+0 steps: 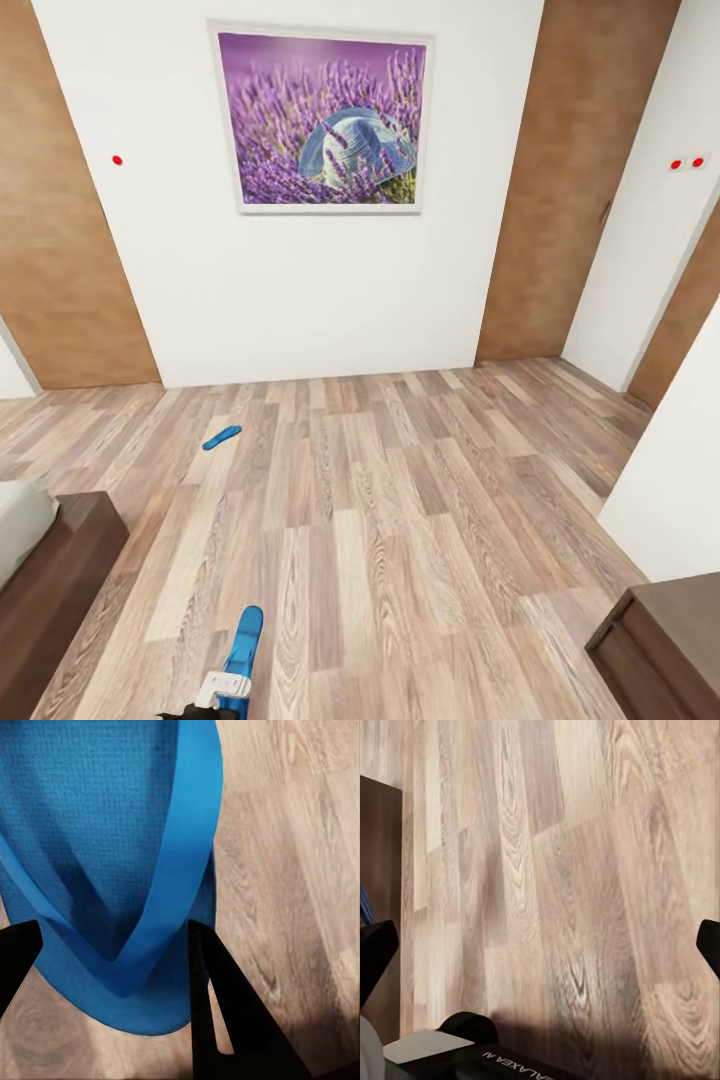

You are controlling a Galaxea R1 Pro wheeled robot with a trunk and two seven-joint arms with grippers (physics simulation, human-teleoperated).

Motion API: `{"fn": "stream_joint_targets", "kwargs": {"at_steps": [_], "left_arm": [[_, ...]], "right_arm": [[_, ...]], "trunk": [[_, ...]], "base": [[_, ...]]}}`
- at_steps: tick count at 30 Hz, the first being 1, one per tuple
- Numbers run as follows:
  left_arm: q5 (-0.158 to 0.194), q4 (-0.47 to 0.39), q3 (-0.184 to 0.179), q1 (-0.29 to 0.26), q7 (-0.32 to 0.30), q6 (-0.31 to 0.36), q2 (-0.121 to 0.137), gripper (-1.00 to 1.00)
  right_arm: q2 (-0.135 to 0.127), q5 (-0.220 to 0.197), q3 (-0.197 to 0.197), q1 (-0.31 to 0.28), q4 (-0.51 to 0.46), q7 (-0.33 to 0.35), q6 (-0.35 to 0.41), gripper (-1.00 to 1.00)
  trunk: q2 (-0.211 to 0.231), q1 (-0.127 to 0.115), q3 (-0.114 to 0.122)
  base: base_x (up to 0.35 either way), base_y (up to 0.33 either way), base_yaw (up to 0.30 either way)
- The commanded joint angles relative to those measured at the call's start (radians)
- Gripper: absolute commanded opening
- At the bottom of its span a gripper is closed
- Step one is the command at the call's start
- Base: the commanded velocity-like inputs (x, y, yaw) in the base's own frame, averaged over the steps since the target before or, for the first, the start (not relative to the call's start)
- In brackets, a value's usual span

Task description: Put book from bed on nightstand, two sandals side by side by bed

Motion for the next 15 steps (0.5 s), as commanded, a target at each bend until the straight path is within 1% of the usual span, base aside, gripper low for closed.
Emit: {"fn": "stream_joint_targets", "kwargs": {"at_steps": [1,15], "left_arm": [[0.009,0.001,-0.008,-0.001,-0.003,-0.004,0.000,-1.00],[0.009,0.001,-0.008,-0.001,-0.006,-0.002,-0.005,-1.00]], "right_arm": [[0.000,-0.003,0.001,-0.001,0.001,0.003,0.000,1.00],[0.000,-0.003,0.000,-0.001,0.001,0.003,0.000,1.00]], "trunk": [[0.000,0.000,-0.001],[0.000,0.000,-0.001]], "base": [[0.264,-0.084,0.000],[0.263,-0.083,0.000]]}}
